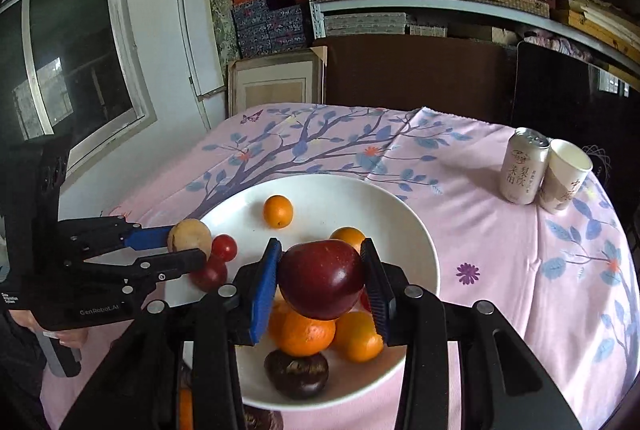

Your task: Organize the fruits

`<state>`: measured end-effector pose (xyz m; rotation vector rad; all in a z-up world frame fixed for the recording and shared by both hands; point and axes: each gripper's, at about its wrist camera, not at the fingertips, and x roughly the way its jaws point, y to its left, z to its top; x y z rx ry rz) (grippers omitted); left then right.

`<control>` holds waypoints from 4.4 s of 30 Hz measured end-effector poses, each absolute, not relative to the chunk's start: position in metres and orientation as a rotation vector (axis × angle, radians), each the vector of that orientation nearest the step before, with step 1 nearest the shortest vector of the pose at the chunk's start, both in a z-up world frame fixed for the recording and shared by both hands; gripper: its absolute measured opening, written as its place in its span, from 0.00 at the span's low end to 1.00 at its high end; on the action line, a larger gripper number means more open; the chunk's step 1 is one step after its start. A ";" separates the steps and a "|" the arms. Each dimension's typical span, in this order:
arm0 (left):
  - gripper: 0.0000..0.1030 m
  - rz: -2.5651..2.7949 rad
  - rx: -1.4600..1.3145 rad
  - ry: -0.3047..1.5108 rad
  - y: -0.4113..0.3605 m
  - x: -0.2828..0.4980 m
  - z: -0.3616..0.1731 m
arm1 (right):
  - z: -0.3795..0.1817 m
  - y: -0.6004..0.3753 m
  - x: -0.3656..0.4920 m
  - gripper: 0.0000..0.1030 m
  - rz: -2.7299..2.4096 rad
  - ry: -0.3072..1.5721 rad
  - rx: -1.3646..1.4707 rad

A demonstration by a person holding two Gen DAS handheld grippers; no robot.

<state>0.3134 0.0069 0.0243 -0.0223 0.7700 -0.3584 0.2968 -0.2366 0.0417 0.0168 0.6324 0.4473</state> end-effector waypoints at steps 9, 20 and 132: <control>0.95 -0.304 -0.109 0.672 0.036 0.285 0.046 | 0.054 -0.233 0.242 0.95 0.378 0.554 -0.112; 0.95 -0.282 0.247 0.776 0.036 0.185 0.012 | -0.002 -0.146 0.152 0.96 0.460 0.677 -0.341; 0.96 -0.187 0.265 0.869 0.015 0.220 -0.025 | -0.014 -0.177 0.207 0.90 0.402 0.859 -0.192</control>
